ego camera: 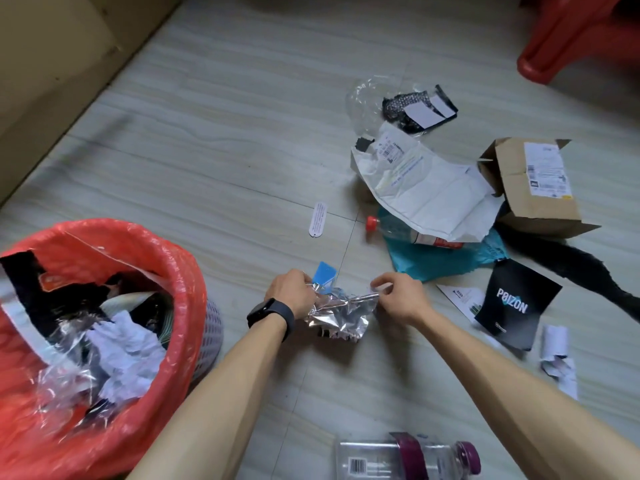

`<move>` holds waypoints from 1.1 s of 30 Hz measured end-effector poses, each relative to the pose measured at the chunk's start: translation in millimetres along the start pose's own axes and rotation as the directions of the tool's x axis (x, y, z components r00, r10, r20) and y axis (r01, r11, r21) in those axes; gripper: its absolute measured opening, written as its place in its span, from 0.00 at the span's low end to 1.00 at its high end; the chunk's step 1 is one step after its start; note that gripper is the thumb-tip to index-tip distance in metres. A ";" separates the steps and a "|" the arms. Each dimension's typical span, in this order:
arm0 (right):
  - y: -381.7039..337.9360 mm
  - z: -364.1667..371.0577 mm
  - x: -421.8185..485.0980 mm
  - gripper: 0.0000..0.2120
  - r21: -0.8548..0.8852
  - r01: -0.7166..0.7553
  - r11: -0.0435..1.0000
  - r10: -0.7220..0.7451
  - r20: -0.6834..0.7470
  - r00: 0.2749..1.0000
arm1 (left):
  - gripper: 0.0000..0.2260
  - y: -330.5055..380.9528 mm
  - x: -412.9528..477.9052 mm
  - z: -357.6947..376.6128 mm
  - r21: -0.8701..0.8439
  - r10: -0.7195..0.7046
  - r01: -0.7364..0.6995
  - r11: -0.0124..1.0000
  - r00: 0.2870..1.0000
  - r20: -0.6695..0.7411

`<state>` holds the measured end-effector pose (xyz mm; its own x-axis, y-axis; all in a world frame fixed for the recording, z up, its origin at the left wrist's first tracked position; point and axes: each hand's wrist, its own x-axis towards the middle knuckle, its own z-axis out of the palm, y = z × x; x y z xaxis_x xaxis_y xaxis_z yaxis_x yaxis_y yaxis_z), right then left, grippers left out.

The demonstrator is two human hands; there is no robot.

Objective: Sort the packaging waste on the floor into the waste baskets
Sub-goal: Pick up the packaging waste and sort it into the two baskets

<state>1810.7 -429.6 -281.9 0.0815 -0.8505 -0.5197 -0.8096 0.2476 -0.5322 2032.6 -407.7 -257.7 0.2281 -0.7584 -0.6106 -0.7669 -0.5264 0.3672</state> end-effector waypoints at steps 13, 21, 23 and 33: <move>-82.8 -73.2 -111.5 0.07 0.808 -0.001 0.589 -0.070 0.052 0.996 | 0.11 30.7 -134.0 -104.2 0.178 0.263 -0.203 0.963 0.856 -0.445; -164.3 -78.3 -173.7 0.03 0.701 0.206 0.683 -0.227 -0.064 0.972 | 0.10 -35.6 -223.3 -211.4 0.104 0.202 -0.190 0.976 0.629 -0.751; -193.5 -70.7 -185.7 0.01 0.628 0.279 0.726 -0.304 -0.071 0.950 | 0.09 -70.8 -239.8 -236.6 0.081 0.141 -0.126 0.989 0.593 -0.793; -283.5 22.1 -199.2 0.04 -0.037 0.660 0.750 -0.657 -0.156 0.738 | 0.05 -175.9 -238.3 -225.1 0.344 0.211 0.081 0.936 0.653 -0.728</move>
<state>2036.9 -320.1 -42.2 0.5009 -0.8626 0.0707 -0.5754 -0.3929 -0.7173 2248.2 -221.0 -18.8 0.4239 -0.8857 0.1894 -0.9051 -0.4219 0.0529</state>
